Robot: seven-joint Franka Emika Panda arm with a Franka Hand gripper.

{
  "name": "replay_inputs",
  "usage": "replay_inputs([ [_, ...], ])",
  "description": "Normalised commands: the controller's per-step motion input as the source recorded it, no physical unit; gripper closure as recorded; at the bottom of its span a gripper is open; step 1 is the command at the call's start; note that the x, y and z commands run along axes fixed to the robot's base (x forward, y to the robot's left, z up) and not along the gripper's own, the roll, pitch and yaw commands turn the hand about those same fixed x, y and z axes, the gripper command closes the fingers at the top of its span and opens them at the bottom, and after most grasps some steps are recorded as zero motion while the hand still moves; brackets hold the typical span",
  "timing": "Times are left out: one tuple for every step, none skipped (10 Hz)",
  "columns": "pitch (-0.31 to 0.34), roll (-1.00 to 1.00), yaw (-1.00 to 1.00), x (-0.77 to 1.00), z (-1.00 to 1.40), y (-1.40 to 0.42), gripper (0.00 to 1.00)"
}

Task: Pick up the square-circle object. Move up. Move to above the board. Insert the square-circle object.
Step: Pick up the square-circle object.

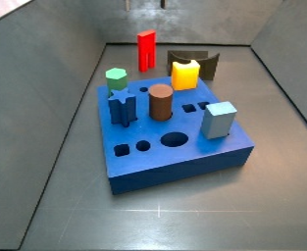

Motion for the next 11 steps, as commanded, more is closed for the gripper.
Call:
replay_inputs([
  [-0.004, 0.0, 0.34, 0.0, 0.0, 0.04, 0.0],
  [0.0, 0.0, 0.05, 0.0, 0.0, 0.04, 0.0],
  [0.01, 0.0, 0.15, 0.13, -0.12, 0.16, 0.0],
  [0.011, 0.0, 0.33, 0.3, -0.3, 0.21, 0.0],
  [0.0, 0.0, 0.56, 0.27, -0.48, 0.13, 0.0],
  [0.0, -0.01, 0.62, 0.26, -0.47, 0.08, 0.0],
  [0.0, -0.03, 0.55, 0.28, -0.41, 0.0, 0.0],
  [0.0, 0.0, 0.35, 0.33, -0.3, 0.0, 0.0],
  [0.0, 0.0, 0.13, 0.18, -0.17, 0.0, 0.0],
  [0.0, 0.0, 0.14, 0.03, -0.21, 0.0, 0.0],
  [-0.006, 0.0, 0.15, 0.0, -0.36, -0.05, 0.0],
])
